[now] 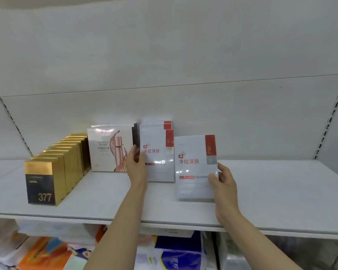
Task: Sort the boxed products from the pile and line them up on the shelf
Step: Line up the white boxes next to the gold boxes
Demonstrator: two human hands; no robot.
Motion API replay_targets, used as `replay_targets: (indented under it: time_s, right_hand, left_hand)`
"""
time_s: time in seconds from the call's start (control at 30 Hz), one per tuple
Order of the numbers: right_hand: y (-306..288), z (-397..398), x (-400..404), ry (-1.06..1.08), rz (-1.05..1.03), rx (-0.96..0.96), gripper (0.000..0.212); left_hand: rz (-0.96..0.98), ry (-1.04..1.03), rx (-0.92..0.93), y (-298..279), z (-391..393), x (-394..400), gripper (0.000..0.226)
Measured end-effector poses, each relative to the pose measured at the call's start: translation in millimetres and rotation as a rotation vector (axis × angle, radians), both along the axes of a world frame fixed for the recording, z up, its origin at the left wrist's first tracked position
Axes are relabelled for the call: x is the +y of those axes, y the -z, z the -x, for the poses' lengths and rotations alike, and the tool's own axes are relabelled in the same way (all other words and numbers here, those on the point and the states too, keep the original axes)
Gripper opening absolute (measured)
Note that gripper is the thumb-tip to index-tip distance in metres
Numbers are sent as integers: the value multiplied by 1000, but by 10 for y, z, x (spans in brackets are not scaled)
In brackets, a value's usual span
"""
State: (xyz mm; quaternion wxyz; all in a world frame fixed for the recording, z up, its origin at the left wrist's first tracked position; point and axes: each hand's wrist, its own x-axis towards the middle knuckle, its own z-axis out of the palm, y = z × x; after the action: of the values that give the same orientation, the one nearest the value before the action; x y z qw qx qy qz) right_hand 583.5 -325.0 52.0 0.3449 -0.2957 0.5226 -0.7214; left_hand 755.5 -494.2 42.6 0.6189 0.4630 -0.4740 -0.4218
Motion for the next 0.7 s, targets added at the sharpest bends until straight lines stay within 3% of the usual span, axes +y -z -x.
replay_targets:
  time_s: [0.13, 0.3, 0.43, 0.57, 0.7]
  right_hand:
    - [66, -218, -234, -56, -6, 27, 33]
    - [148, -526, -626, -26, -41, 15, 35]
    - [200, -656, -908, 68, -60, 83, 35]
    - [199, -751, -1093, 60, -130, 286, 43]
    - [144, -796, -1249, 26, -186, 412, 50]
  left_hand:
    - [44, 174, -236, 160, -176, 130, 71]
    - [82, 134, -421, 169, -247, 141, 55]
    - [19, 139, -432, 98, -297, 121, 43]
    - [-17, 368, -270, 10, -274, 188, 58]
    - [31, 357, -356, -10, -236, 101, 45]
